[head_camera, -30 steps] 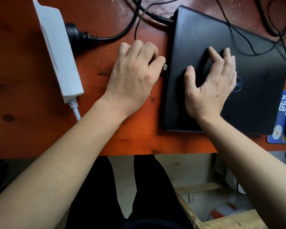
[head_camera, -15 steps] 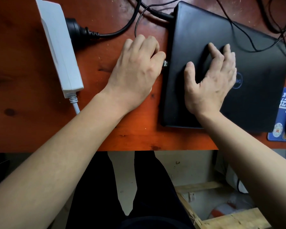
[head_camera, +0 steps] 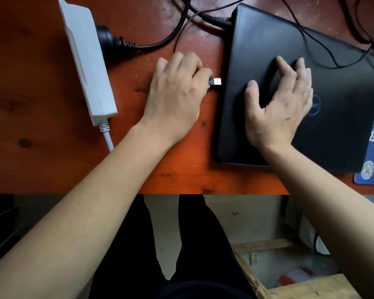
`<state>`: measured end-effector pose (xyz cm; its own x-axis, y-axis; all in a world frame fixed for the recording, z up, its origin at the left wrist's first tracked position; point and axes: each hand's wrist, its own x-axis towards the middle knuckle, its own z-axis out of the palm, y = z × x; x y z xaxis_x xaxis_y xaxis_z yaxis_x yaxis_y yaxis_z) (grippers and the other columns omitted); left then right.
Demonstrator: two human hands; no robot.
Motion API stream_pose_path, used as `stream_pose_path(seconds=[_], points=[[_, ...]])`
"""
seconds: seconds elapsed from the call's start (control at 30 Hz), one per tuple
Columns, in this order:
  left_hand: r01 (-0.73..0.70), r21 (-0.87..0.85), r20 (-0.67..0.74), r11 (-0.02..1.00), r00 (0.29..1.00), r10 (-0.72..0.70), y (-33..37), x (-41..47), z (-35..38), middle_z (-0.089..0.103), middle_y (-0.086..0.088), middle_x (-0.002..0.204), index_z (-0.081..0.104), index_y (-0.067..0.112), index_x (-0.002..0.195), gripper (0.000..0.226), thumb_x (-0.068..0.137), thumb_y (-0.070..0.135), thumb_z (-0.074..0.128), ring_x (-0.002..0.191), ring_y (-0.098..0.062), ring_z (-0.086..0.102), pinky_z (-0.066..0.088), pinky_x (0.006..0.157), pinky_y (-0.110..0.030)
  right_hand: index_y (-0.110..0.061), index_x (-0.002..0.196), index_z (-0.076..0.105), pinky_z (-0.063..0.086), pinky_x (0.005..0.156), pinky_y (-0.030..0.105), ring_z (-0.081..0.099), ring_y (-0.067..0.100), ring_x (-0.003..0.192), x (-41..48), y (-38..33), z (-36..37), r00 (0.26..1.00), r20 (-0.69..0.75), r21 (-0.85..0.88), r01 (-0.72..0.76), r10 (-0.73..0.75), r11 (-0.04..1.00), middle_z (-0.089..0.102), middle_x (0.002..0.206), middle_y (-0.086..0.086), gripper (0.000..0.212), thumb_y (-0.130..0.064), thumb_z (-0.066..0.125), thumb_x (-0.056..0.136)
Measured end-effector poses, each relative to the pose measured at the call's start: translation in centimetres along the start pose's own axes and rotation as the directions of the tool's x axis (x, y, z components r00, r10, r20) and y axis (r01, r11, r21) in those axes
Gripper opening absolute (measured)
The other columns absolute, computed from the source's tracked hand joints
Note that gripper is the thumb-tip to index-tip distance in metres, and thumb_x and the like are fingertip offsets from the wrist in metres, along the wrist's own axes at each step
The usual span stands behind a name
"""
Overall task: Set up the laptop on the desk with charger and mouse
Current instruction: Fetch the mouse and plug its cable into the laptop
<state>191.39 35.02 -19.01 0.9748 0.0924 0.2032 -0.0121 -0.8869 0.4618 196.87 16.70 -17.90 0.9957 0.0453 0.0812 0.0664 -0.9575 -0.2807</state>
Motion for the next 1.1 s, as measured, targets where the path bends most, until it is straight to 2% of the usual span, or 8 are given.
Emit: stream_pose_path(seconds=[0.27, 0.4, 0.53, 0.6, 0.7, 0.83, 0.97, 1.1], points=[[0.159, -0.093, -0.092, 0.983, 0.982, -0.167, -0.3, -0.4, 0.0, 0.064, -0.010, 0.102, 0.068, 0.011, 0.115, 0.029, 0.102, 0.024, 0.046, 0.092, -0.031, 0.056, 0.038, 0.079, -0.041, -0.024, 0.147, 0.043, 0.009, 0.122, 0.050, 0.016, 0.030, 0.152, 0.0, -0.1, -0.1, 1.000, 0.009, 0.006, -0.005, 0.005, 1.000, 0.027, 0.162, 0.010, 0.067, -0.057, 0.045, 0.089], [0.153, -0.144, -0.122, 0.978, 0.978, -0.171, -0.3, -0.4, -0.2, 0.065, -0.008, 0.094, 0.069, 0.012, 0.106, 0.023, 0.099, 0.025, 0.051, 0.086, -0.029, 0.058, 0.042, 0.077, -0.043, -0.024, 0.147, 0.043, 0.008, 0.122, 0.050, 0.015, 0.029, 0.153, 0.0, -0.1, -0.2, 1.000, 0.013, 0.009, -0.008, 0.008, 1.000, 0.025, 0.163, 0.010, 0.067, -0.057, 0.045, 0.089], [0.138, -0.106, -0.153, 0.985, 0.976, -0.154, -0.5, 0.0, -0.1, 0.062, -0.015, 0.102, 0.071, 0.004, 0.099, 0.023, 0.099, 0.019, 0.053, 0.089, -0.028, 0.059, 0.046, 0.075, -0.042, -0.024, 0.147, 0.043, 0.008, 0.122, 0.050, 0.015, 0.029, 0.153, -0.1, -0.1, -0.1, 1.000, 0.010, 0.005, -0.007, 0.007, 1.000, 0.026, 0.162, 0.010, 0.066, -0.056, 0.045, 0.089], [0.145, -0.090, -0.134, 0.985, 0.979, -0.156, -1.0, 0.5, -0.2, 0.061, -0.016, 0.103, 0.071, 0.002, 0.100, 0.026, 0.099, 0.020, 0.051, 0.092, -0.029, 0.057, 0.048, 0.078, -0.038, -0.024, 0.147, 0.043, 0.009, 0.122, 0.050, 0.016, 0.030, 0.152, 0.0, -0.1, -0.2, 1.000, 0.007, 0.003, -0.006, 0.006, 1.000, 0.026, 0.162, 0.010, 0.066, -0.056, 0.045, 0.089], [0.128, -0.104, -0.096, 0.986, 0.986, -0.138, -1.4, 0.4, -0.4, 0.061, -0.016, 0.107, 0.070, 0.004, 0.110, 0.030, 0.100, 0.023, 0.049, 0.097, -0.031, 0.054, 0.045, 0.081, -0.033, -0.024, 0.147, 0.044, 0.009, 0.122, 0.050, 0.016, 0.030, 0.152, 0.0, -0.2, -0.1, 1.000, 0.003, -0.001, -0.003, 0.003, 1.000, 0.027, 0.162, 0.010, 0.067, -0.056, 0.045, 0.089], [0.029, 0.030, -0.028, 0.999, 0.999, -0.028, -1.2, -1.0, -0.6, 0.057, -0.016, 0.124, 0.060, 0.006, 0.129, 0.037, 0.100, 0.024, 0.046, 0.110, -0.035, 0.051, 0.042, 0.088, -0.041, -0.024, 0.147, 0.043, 0.009, 0.122, 0.050, 0.015, 0.030, 0.153, 0.0, -0.1, -0.1, 1.000, 0.007, 0.002, -0.006, 0.006, 1.000, 0.026, 0.162, 0.010, 0.066, -0.056, 0.046, 0.089], [-0.025, 0.110, 0.020, 0.994, 1.000, 0.023, -1.8, -2.1, -0.7, 0.048, -0.015, 0.141, 0.056, 0.013, 0.135, 0.037, 0.099, 0.021, 0.048, 0.122, -0.037, 0.044, 0.033, 0.092, -0.043, -0.024, 0.147, 0.043, 0.009, 0.122, 0.051, 0.015, 0.030, 0.153, -0.1, -0.2, -0.2, 1.000, 0.010, -0.003, -0.005, 0.005, 1.000, 0.026, 0.162, 0.010, 0.067, -0.057, 0.045, 0.089], [-0.024, 0.142, 0.072, 0.990, 0.997, 0.014, -1.9, -1.8, -0.6, 0.043, -0.015, 0.147, 0.050, 0.015, 0.140, 0.042, 0.099, 0.022, 0.046, 0.128, -0.038, 0.042, 0.031, 0.094, -0.046, -0.024, 0.147, 0.043, 0.009, 0.122, 0.050, 0.016, 0.030, 0.153, -0.1, -0.2, -0.2, 1.000, 0.007, -0.001, -0.008, 0.008, 1.000, 0.026, 0.162, 0.010, 0.066, -0.056, 0.045, 0.089]])
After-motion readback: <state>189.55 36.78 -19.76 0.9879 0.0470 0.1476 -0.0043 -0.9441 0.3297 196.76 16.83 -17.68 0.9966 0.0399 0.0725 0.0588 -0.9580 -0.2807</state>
